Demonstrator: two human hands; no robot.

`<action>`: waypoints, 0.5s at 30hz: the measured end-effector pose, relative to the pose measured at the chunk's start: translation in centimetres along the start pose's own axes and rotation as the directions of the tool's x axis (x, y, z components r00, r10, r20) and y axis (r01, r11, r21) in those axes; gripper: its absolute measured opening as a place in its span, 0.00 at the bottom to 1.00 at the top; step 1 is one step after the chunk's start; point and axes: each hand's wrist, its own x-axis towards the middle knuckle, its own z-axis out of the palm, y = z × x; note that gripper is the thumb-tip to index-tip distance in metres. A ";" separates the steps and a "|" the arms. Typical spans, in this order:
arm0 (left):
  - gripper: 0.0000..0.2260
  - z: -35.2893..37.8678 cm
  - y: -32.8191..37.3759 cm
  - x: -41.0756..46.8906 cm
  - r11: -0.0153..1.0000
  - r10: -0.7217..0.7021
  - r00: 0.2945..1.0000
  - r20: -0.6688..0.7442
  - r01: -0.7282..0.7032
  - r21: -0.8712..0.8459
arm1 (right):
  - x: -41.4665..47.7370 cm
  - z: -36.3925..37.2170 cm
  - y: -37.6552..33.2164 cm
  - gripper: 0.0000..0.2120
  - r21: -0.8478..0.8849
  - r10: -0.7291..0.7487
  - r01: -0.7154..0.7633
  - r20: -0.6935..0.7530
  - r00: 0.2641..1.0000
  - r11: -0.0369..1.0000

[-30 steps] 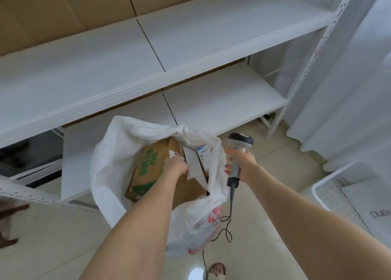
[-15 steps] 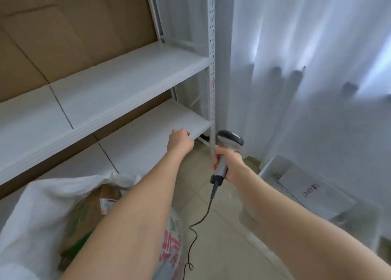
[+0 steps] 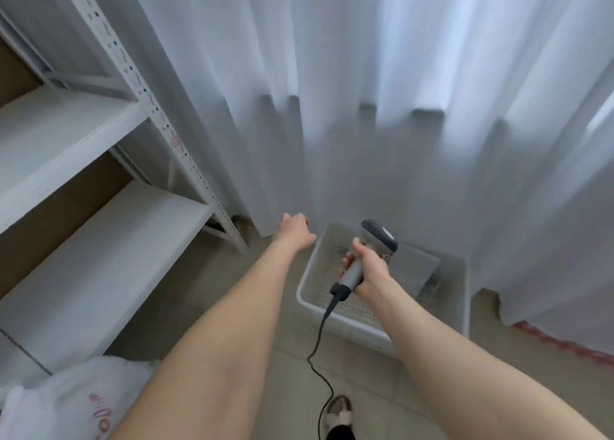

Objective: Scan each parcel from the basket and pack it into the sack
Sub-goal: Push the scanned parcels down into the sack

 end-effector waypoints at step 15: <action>0.19 25.1 14.1 22.5 0.964 0.168 0.928 0.332 -0.225 0.140 | 25.3 -15.6 -9.1 0.12 0.243 0.040 0.057 -0.376 0.926 0.968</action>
